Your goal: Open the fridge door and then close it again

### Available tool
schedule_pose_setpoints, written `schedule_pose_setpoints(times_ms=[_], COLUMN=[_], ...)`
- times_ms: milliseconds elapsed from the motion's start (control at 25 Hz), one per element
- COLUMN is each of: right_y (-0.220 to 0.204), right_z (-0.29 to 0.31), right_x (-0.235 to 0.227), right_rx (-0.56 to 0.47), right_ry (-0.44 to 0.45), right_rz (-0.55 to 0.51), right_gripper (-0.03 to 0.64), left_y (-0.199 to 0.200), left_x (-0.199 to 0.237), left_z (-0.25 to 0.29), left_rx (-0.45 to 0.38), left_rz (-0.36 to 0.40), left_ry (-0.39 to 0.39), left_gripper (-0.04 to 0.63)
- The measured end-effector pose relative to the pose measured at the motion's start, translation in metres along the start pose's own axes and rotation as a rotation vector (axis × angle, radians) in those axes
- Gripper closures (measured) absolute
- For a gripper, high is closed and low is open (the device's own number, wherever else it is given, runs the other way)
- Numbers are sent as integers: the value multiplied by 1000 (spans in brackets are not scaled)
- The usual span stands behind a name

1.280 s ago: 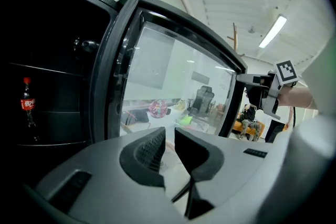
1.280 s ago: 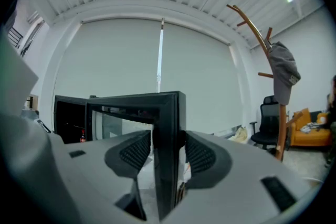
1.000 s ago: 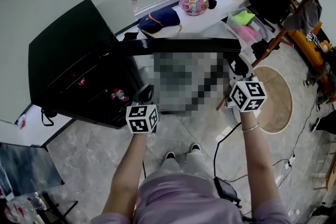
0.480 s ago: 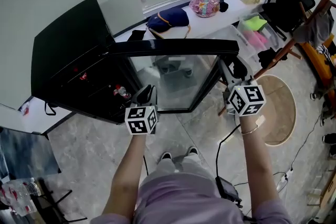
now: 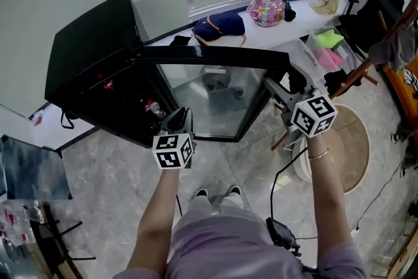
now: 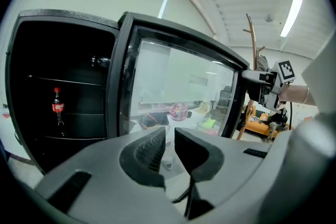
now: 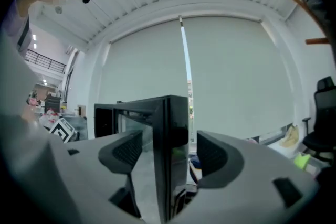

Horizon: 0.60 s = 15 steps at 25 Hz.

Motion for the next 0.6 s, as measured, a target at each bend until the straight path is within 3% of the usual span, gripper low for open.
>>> schedule_pose_setpoints(times_ms=[240,600], right_y=[-7,-11], right_z=[12,-7], right_x=[3,5], right_rx=[47,-8], right_ry=[120,138], right_rz=[-32,0], right_gripper=[328,400], left_y=[-8,-31], left_x=[-10,-26], left_z=[-24,-56], left_rx=[-12,-6], left_rz=[-33,-57], left_ry=[69,154], left_gripper=[543,543])
Point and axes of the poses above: the fingertips, and each gripper's own axes: z forward along the fingers, x to its left, y out of its top, the point moved 1 cm from there along -z, backward along the fingers, and after that the axes turned 2 degrees about x, right-handed, at the moved point
